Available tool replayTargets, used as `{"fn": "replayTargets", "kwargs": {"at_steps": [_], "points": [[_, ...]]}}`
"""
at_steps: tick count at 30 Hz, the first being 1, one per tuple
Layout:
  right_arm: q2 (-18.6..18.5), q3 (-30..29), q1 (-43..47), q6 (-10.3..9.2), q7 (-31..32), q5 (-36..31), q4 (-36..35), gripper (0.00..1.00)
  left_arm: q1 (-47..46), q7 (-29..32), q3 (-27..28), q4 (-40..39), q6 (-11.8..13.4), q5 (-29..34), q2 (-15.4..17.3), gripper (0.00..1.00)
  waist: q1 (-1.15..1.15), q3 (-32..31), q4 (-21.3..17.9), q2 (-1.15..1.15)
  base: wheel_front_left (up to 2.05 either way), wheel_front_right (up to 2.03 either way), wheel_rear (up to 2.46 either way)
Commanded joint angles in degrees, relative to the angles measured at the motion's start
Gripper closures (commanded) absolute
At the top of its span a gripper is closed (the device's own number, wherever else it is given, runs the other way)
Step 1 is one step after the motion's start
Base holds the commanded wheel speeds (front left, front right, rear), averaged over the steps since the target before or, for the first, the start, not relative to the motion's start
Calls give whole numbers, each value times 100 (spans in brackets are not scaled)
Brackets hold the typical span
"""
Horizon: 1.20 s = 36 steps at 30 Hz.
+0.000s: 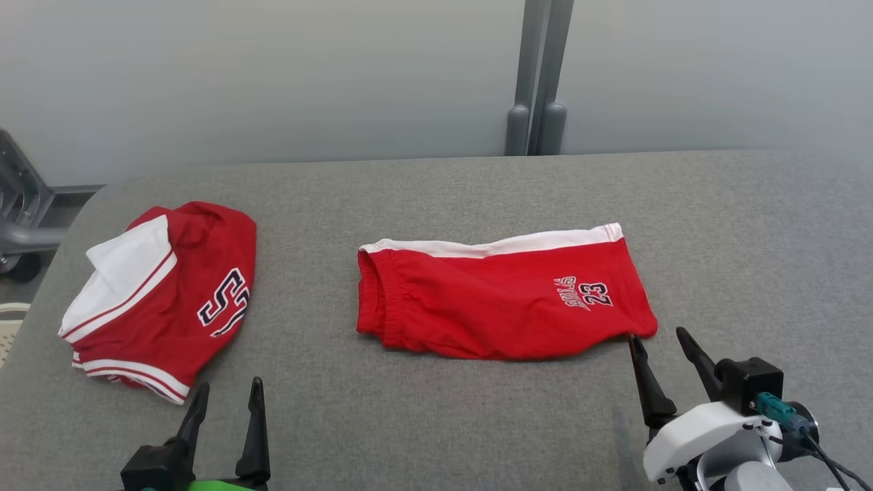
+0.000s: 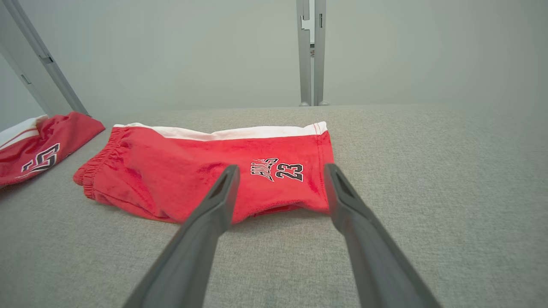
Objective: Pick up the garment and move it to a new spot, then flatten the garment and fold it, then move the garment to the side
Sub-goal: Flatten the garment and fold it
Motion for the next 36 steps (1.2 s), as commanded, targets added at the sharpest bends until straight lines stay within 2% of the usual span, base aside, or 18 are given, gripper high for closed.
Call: {"fn": "replayTargets", "kwargs": {"at_steps": [1,7,13,36], "points": [[5,44,150,-8,83,-31,-166,0,123,-33,11,25,-40,-46,54,0,0,-169,-225,0,0,0,0],[-44,119,472,-8,358,-20,-647,0,221,-84,45,57,-75,-52,80,0,0,-253,-335,0,0,0,0],[-15,98,744,-8,575,-21,-932,0,309,-92,87,197,-4,-8,145,0,0,-338,-324,0,0,0,0],[64,93,734,-8,715,95,-886,0,395,3,-33,97,139,-33,235,0,0,-387,-178,0,0,0,0]]}}
